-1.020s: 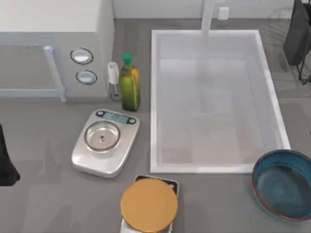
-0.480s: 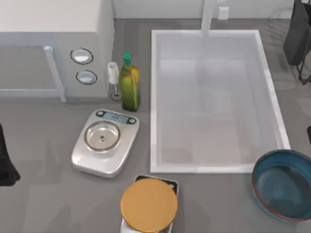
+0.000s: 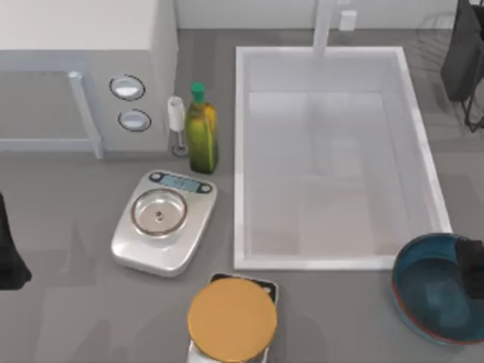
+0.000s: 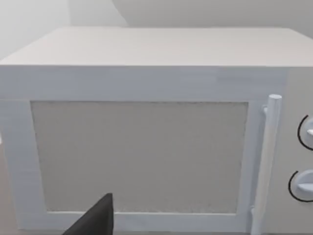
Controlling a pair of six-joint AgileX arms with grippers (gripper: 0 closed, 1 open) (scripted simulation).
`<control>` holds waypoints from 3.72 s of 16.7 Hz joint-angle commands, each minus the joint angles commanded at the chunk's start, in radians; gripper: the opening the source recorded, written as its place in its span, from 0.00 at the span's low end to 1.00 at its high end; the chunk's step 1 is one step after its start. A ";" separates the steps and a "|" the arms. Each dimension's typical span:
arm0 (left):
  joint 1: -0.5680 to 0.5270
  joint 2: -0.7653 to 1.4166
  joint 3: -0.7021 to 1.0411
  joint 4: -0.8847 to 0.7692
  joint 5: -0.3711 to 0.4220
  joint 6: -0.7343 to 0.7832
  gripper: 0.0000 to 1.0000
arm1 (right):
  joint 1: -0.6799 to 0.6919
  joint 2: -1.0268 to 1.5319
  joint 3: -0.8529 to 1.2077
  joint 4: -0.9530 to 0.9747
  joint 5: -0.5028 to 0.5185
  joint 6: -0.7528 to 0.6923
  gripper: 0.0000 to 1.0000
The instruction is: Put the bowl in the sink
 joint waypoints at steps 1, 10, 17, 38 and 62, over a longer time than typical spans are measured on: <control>0.000 0.000 0.000 0.000 0.000 0.000 1.00 | 0.002 0.021 -0.020 0.044 0.000 0.003 1.00; 0.000 0.000 0.000 0.000 0.000 0.000 1.00 | 0.001 0.084 -0.030 0.125 0.002 0.005 1.00; 0.000 0.000 0.000 0.000 0.000 0.000 1.00 | 0.001 0.084 -0.030 0.125 0.002 0.005 0.47; 0.000 0.000 0.000 0.000 0.000 0.000 1.00 | 0.026 0.024 0.135 -0.005 -0.042 -0.041 0.00; 0.000 0.000 0.000 0.000 0.000 0.000 1.00 | 0.151 -0.035 0.449 -0.142 0.084 0.006 0.00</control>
